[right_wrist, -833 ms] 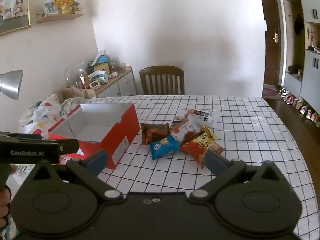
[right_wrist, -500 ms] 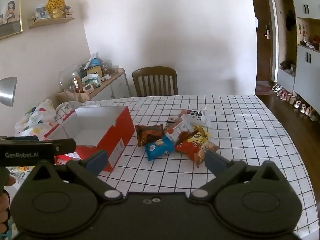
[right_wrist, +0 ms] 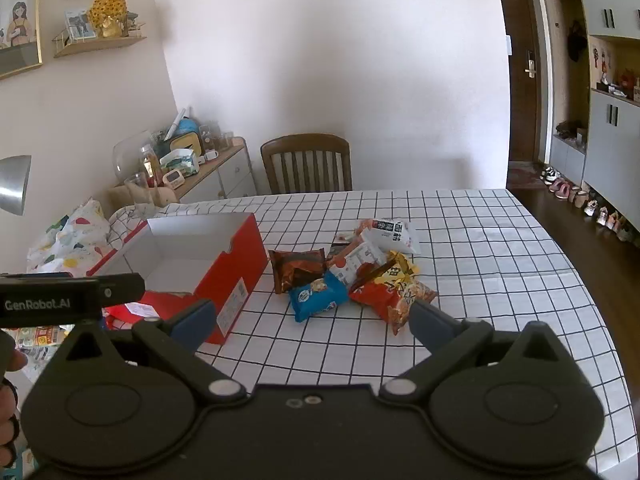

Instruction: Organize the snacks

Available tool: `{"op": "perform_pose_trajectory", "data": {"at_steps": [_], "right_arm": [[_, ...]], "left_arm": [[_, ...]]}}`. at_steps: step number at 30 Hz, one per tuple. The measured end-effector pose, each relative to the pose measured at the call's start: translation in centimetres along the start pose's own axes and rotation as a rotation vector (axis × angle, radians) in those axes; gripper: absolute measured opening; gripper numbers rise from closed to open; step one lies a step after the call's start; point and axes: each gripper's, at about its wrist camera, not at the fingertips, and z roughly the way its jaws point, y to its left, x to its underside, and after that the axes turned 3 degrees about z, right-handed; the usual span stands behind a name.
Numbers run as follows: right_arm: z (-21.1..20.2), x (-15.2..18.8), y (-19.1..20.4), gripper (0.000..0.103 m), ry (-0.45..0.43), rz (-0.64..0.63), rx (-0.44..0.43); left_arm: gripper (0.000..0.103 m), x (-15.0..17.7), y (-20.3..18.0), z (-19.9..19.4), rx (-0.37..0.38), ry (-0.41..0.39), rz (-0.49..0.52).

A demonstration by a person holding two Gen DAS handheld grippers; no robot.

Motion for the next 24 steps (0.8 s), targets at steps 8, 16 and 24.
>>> {"op": "perform_pose_trajectory", "data": {"at_steps": [8,16,24], "right_arm": [[-0.03,-0.19,0.01,0.103,-0.008,0.003,0.007],[-0.03,-0.27,-0.03,0.103,-0.015,0.005,0.011],[0.04,-0.31,0.23,0.103,-0.017,0.004,0.013]], "left_arm": [[0.103,-0.09,-0.08,-0.04,0.006,-0.005,0.001],[0.103,-0.2,-0.19,0.14,0.009,-0.006,0.002],[0.103,-0.24,-0.28,0.29,0.011,-0.004,0.001]]}}
